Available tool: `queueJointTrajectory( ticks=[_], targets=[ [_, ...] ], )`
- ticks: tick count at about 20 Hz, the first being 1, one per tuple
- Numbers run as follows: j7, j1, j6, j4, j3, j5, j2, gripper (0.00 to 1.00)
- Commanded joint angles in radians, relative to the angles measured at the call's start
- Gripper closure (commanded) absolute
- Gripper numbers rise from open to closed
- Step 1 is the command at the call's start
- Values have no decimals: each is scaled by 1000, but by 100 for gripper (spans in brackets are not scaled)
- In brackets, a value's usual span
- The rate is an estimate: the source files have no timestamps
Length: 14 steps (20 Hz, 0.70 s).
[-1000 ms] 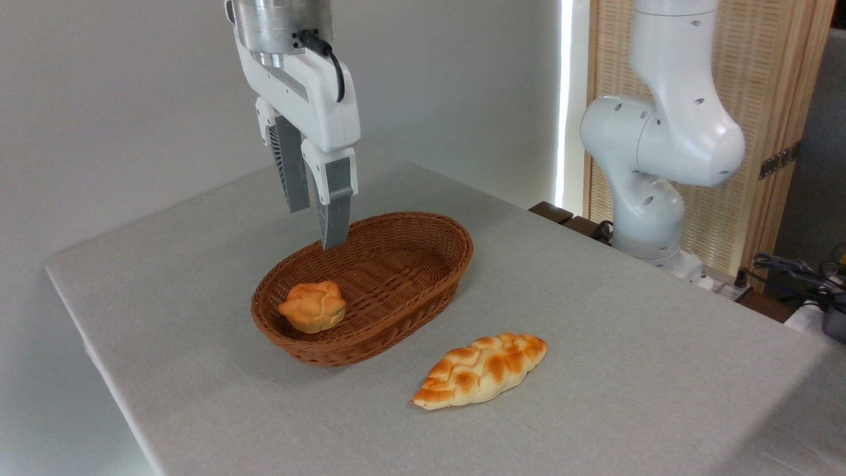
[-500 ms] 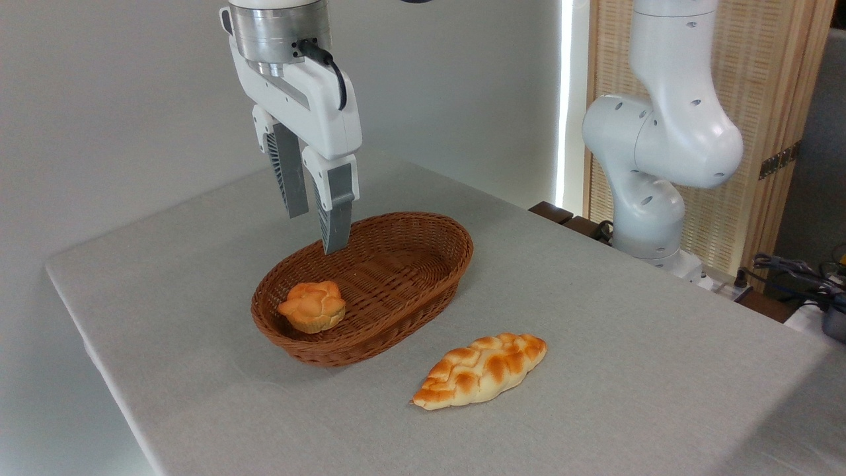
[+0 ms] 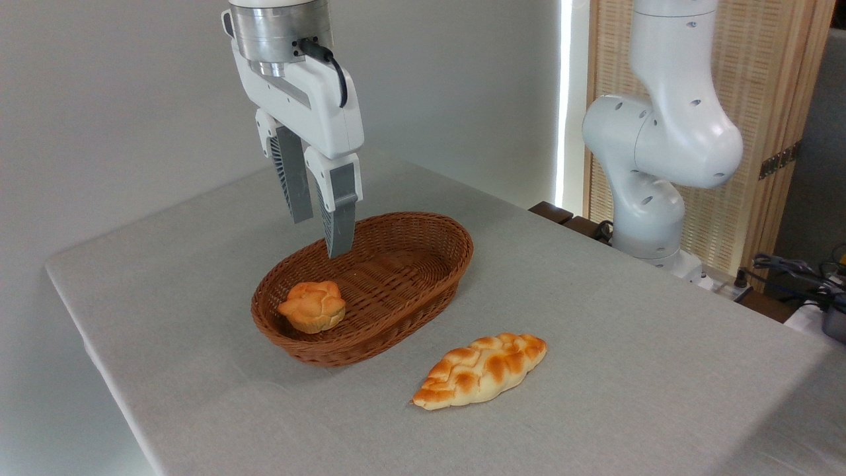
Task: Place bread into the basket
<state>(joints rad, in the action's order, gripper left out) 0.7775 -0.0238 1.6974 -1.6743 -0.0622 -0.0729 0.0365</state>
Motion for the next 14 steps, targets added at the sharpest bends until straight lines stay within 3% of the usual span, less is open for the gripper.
queueJointTrajectory(
  ticks=[1, 5, 9, 14],
  targets=[
    [-4, -7, -25, 27, 9, 4, -7, 0],
    [-6, -5, -30, 34, 10, 1, -9, 0],
    [-7, -21, -71, 60, 74, -39, -7, 0],
    [-10, -22, -106, 97, 85, -47, -16, 0]
  ],
)
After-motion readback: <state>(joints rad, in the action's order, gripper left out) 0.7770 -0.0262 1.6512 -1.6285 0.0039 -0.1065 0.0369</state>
